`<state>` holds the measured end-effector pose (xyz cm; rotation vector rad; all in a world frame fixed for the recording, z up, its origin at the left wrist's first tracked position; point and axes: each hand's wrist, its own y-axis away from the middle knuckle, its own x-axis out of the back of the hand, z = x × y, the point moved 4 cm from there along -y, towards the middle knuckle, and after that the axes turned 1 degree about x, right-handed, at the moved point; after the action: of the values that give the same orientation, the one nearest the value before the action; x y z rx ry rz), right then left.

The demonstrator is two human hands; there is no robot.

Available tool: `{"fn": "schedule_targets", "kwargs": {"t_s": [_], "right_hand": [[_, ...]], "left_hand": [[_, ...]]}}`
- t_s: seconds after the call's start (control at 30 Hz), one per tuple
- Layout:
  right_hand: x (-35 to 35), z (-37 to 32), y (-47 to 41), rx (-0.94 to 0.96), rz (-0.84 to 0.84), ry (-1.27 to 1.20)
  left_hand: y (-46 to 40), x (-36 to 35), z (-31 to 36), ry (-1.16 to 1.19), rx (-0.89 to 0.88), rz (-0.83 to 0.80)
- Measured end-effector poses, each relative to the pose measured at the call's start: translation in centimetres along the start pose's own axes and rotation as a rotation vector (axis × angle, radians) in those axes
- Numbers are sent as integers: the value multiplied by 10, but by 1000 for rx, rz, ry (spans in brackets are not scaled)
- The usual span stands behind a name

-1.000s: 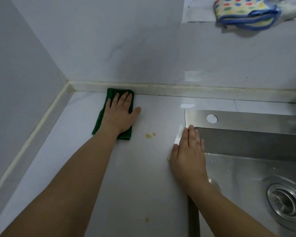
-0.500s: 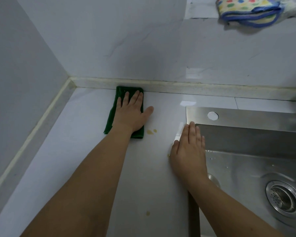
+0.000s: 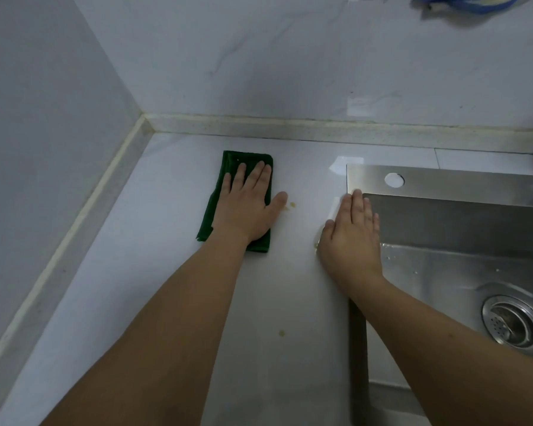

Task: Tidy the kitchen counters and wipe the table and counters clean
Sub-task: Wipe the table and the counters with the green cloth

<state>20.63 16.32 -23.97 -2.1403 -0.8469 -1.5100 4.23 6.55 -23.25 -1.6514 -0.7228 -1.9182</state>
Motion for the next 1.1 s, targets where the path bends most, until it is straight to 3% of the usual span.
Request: {"fn": "schedule_targets", "kwargs": {"t_s": [0.5,0.8,1.1], "right_hand": [[6,2,4,-12,5,-4],[2,11,99,57,-36,19],[-2,15,95,46,14,-110]], "left_hand": [[106,-13,16,6,22,4],[152,-13,18,-30,25,-30],[225,-20,23,-7,5,-26]]}}
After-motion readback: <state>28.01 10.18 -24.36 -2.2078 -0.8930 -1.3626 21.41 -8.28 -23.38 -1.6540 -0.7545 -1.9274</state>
